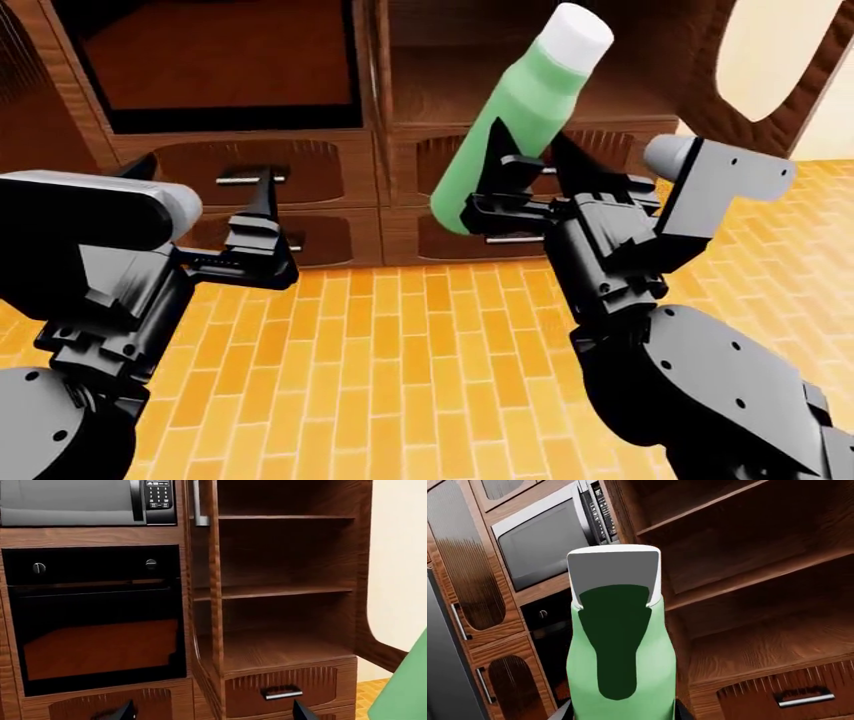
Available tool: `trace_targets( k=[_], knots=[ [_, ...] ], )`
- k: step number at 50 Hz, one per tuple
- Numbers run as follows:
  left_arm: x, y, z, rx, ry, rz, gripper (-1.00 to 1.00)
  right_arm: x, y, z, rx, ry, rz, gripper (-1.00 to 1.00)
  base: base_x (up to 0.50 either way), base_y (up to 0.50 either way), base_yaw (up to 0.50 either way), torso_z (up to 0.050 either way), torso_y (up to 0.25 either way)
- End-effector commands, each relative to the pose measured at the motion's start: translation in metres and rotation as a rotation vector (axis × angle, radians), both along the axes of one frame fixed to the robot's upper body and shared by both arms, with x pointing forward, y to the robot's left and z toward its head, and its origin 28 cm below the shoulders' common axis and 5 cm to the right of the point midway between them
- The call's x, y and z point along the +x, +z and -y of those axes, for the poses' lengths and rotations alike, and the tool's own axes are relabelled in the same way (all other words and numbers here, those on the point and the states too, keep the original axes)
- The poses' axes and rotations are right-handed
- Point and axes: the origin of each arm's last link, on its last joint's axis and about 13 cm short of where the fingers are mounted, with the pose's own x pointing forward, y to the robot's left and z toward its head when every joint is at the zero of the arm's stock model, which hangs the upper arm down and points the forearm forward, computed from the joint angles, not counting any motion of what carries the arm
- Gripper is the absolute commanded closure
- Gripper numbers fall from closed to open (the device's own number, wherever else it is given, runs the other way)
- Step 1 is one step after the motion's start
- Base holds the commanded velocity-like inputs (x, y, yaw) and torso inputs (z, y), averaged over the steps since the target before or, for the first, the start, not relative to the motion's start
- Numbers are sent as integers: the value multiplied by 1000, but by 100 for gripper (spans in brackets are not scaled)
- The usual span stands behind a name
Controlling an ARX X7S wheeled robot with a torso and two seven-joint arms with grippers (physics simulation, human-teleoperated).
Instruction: Pick the water bottle from the counter and place it in the cabinet.
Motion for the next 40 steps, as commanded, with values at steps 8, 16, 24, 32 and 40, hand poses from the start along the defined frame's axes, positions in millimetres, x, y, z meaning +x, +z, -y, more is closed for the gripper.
trace_targets(
  k=[8, 16, 24, 32, 40],
  knots=[
    [0, -1, 0, 0, 0, -1, -100, 0, 5, 0, 0, -1, 45, 100, 200, -454, 0, 0, 1],
    [0, 0, 0, 2, -3, -2, -100, 0, 5, 0, 1, 0, 44, 100, 201, -455, 0, 0, 1],
    [0, 0, 0, 1, -3, -2, -100, 1, 6, 0, 0, 0, 45, 100, 200, -455, 0, 1, 0],
    [0, 0, 0, -2, -2, -2, -100, 1, 5, 0, -2, -1, 46, 100, 200, -455, 0, 0, 1],
    [0, -1, -1, -5, 0, -3, -100, 1, 4, 0, -2, -3, 49, 100, 216, -448, 0, 0, 1]
  ],
)
